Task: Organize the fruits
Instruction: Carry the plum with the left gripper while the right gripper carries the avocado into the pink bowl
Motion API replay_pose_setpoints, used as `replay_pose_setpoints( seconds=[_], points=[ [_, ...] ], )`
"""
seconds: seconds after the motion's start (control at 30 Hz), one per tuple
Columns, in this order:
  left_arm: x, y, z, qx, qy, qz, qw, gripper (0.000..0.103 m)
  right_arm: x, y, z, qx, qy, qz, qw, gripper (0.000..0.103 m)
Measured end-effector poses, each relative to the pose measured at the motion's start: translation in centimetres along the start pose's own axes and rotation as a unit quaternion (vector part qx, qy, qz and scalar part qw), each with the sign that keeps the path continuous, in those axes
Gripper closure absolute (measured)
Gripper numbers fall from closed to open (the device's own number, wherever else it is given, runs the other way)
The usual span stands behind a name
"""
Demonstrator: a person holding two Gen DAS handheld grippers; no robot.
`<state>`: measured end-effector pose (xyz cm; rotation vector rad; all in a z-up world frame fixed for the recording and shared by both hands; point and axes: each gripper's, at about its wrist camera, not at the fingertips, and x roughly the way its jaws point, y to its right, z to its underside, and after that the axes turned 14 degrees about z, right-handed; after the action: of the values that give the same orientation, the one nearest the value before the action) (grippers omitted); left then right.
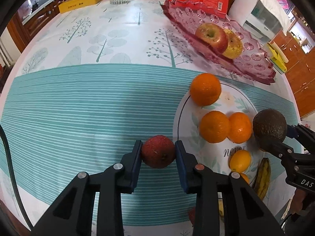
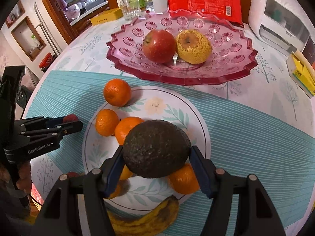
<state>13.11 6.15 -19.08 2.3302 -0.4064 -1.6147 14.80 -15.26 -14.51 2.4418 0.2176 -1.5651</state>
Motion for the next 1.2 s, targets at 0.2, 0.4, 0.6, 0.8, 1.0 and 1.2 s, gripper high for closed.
replay_pose_setpoints(
  seconds=[0.2, 0.4, 0.6, 0.8, 1.0, 1.2],
  points=[
    [-2.1, 1.1, -0.6, 0.018, 0.0, -0.005, 0.9998, 0.072, -2.5, 0.0, -0.3, 0.016, 0.025, -0.004, 1.0, 0.037],
    [-4.9, 2.6, -1.4, 0.046, 0.01, -0.005, 0.9989, 0.072, -5.7, -0.2, -0.6, 0.038, 0.055, -0.01, 0.998, 0.037],
    [-8.0, 4.4, -2.0, 0.073, 0.025, -0.005, 0.997, 0.072, -9.8, -0.3, -0.9, 0.055, 0.092, -0.017, 0.994, 0.037],
    [-11.0, 5.8, -2.4, 0.102, 0.041, -0.007, 0.9939, 0.072, -13.6, -0.1, -1.6, 0.065, 0.128, -0.011, 0.99, 0.037],
    [-14.0, 7.6, -4.2, 0.143, 0.068, -0.02, 0.9872, 0.072, -16.7, 0.9, -3.1, 0.067, 0.155, 0.007, 0.986, 0.037],
    [-17.0, 9.1, -7.1, 0.174, 0.109, -0.038, 0.9779, 0.072, -19.9, 2.4, -5.7, 0.051, 0.191, 0.041, 0.979, 0.037]
  ],
)
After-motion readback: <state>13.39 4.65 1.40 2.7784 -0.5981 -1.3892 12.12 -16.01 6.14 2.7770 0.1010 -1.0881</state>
